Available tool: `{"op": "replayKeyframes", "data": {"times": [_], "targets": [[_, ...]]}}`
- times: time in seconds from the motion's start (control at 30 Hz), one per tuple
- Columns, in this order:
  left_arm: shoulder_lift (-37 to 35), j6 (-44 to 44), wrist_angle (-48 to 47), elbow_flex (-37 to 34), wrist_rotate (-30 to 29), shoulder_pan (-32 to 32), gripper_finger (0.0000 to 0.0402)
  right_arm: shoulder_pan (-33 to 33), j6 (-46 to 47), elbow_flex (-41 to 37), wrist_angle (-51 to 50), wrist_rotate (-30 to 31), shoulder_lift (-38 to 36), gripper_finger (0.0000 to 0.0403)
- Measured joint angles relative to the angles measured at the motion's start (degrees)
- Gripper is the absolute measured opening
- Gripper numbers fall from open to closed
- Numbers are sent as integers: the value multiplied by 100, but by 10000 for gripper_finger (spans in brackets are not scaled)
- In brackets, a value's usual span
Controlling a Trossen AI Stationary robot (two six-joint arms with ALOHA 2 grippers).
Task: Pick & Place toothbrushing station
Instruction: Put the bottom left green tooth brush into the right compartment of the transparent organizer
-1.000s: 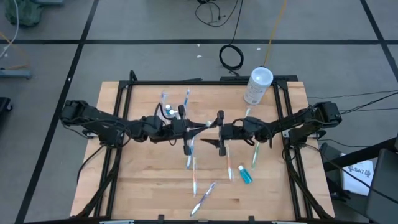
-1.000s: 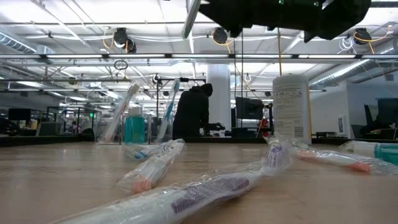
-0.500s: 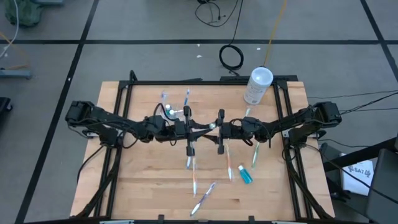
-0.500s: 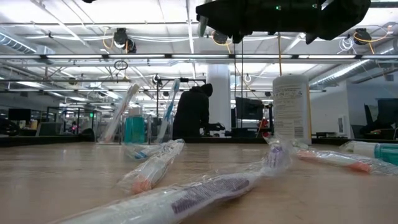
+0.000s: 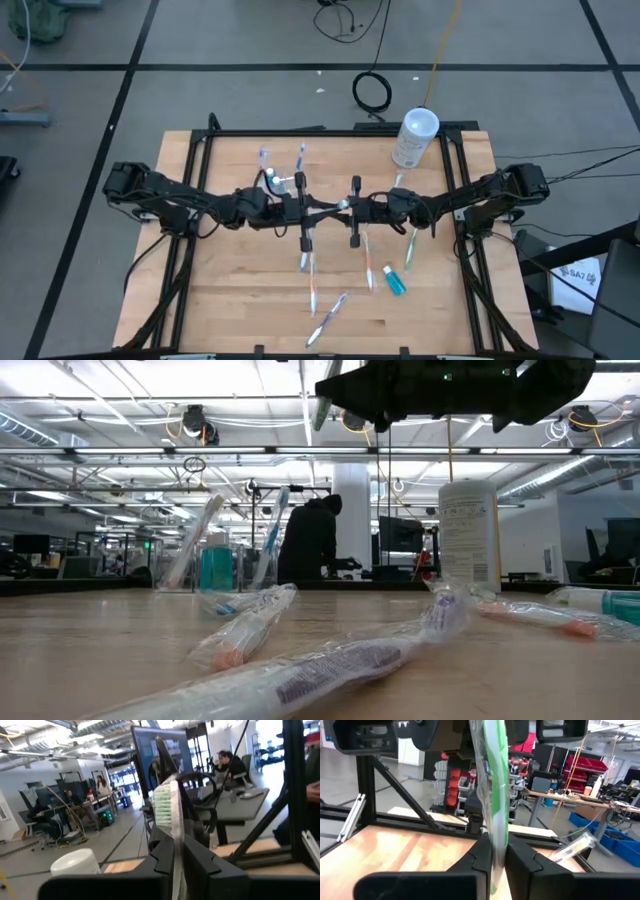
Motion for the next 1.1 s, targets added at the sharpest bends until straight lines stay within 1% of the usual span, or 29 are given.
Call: {"op": "replayKeyframes", "data": {"times": [0.13, 0.33, 0.4, 0.5, 0.6, 0.67, 0.8, 0.87, 0.93, 1.1], "targets": [[7, 2, -438, 0, -141, 2, 59, -15, -92, -4, -214, 5, -33, 18], [-39, 20, -937, -2, -1018, -15, 103, -149, -213, 0, -1027, 155, -299, 18], [-31, 27, -1087, -8, -1119, -9, 121, -179, -204, 0, -1521, 369, -474, 18], [-30, 141, -1247, -11, -1006, 47, 150, -262, -200, 11, -2023, 429, -659, 19], [-30, -132, -1308, -11, -907, 169, 174, -314, -199, 9, -2291, 427, -693, 19], [-30, -361, -1293, -11, -675, 324, 187, -333, -213, 9, -2318, 414, -695, 20], [-30, -901, -1285, -11, 23, 625, 201, -374, -264, 9, -2328, 409, -693, 20], [-31, -1070, -1281, -11, 237, 727, 200, -379, -251, 9, -2326, 417, -693, 21], [-32, -1049, -1281, -11, 336, 779, 193, -378, -237, 9, -2327, 427, -693, 21], [-32, -722, -1274, -11, 493, 793, 150, -405, -229, 9, -2328, 414, -691, 21]]}}
